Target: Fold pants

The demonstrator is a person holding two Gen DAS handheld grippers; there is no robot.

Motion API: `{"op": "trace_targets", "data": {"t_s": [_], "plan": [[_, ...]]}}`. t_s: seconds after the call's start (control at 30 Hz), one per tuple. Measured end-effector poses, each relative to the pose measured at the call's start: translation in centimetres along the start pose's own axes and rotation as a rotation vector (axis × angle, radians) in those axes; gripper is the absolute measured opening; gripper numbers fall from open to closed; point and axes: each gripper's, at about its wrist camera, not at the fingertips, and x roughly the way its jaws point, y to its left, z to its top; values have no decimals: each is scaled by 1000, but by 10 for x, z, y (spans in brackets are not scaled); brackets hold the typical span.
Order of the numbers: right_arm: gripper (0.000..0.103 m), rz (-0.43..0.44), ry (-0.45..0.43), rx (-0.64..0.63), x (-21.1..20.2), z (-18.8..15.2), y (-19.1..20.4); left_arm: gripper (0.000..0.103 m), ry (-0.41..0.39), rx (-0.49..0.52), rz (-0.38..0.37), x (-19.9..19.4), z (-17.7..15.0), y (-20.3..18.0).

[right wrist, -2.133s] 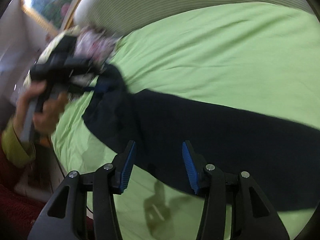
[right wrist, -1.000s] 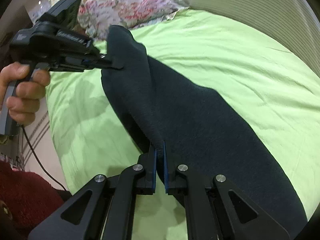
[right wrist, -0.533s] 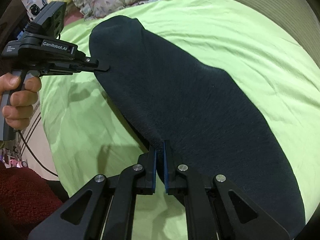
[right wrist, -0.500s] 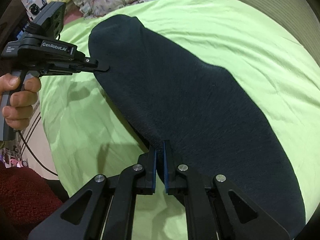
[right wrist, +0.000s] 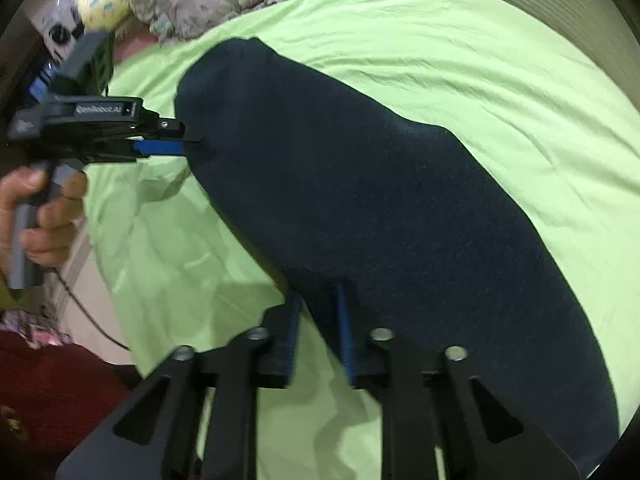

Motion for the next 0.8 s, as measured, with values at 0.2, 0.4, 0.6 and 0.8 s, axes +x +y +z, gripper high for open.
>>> {"op": "trace_targets", "data": {"t_s": [0.2, 0.4, 0.6, 0.8], "plan": [[38, 70, -78, 92, -22, 14, -14, 51, -19, -68, 13, -9, 16, 22], [38, 24, -132, 159, -25, 42, -38, 55, -16, -84, 19, -9, 26, 33], [38, 27, -137, 258, 0, 80, -81, 55, 4, -89, 15, -1, 37, 33], [38, 33, -11, 265, 49, 97, -101, 55, 10, -85, 12, 11, 47, 30]]}}
